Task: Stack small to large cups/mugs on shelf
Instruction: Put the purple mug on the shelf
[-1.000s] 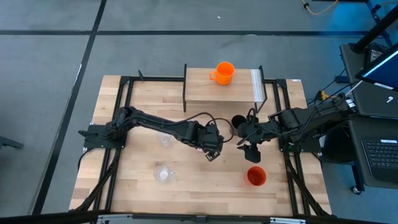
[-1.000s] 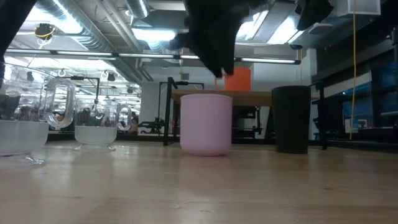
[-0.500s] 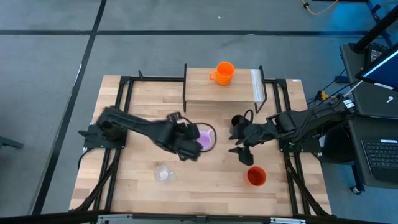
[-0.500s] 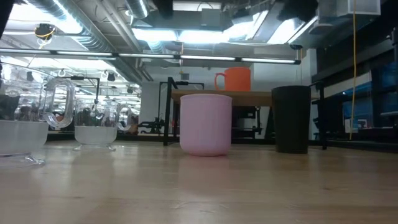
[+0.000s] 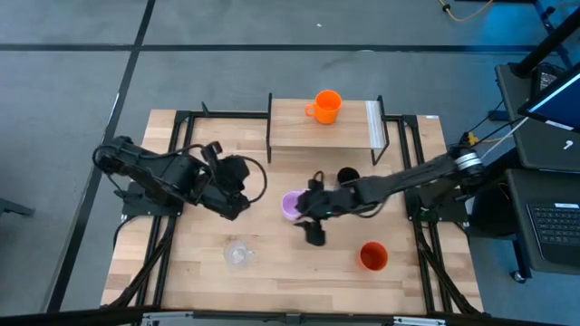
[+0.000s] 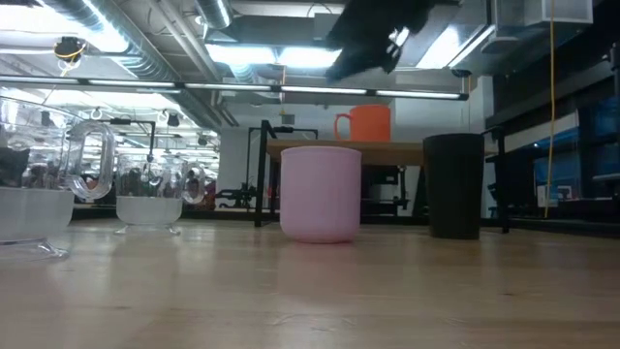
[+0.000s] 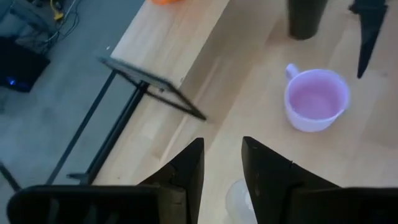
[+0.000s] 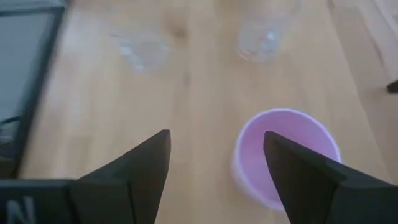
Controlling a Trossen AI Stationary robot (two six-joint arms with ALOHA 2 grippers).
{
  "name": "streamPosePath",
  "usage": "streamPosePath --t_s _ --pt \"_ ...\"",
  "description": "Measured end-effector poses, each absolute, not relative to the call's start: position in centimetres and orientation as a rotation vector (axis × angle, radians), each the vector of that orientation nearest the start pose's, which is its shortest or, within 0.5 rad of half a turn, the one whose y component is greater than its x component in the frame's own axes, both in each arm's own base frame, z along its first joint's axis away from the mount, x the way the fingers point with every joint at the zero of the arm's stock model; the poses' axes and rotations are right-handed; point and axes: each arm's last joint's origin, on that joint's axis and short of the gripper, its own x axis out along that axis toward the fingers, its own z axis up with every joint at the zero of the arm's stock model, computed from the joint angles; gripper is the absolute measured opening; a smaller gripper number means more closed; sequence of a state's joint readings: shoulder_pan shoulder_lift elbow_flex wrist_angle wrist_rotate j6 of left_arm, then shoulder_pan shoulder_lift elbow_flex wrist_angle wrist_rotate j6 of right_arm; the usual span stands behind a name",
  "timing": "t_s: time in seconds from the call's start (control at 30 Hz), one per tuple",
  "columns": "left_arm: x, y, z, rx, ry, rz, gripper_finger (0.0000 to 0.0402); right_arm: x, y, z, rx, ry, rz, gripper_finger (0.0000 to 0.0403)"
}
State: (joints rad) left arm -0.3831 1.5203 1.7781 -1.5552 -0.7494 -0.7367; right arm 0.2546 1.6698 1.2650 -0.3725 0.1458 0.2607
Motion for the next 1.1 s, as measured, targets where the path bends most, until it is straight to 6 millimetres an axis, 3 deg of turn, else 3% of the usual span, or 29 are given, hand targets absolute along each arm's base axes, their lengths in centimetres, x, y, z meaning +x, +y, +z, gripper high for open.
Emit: streamPosePath --t_s 0.2,0.4,0.5,0.87,1.1 --pt "23.1 -7.0 38.1 0.03 0.921 0.733 0.0102 38.4 9.0 23.2 0.058 0.846 -0.053 0.0259" --pt "22.9 -7.0 36.2 0.028 0.962 0.77 0.0102 39.8 9.2 22.5 0.027 0.916 -0.16 0.0259" --pt "22.9 -7.0 36.0 0.018 0.962 0.778 0.0102 39.9 9.0 22.4 0.03 0.953 -0.226 0.0259" --pt "22.9 -7.0 36.0 0.013 0.96 0.777 0.0102 40.6 9.4 20.0 0.072 1.015 -0.217 0.0259" --pt "23.1 -7.1 36.0 -0.004 0.942 0.771 0.0102 41.2 8.0 18.6 0.069 1.045 -0.259 0.0259"
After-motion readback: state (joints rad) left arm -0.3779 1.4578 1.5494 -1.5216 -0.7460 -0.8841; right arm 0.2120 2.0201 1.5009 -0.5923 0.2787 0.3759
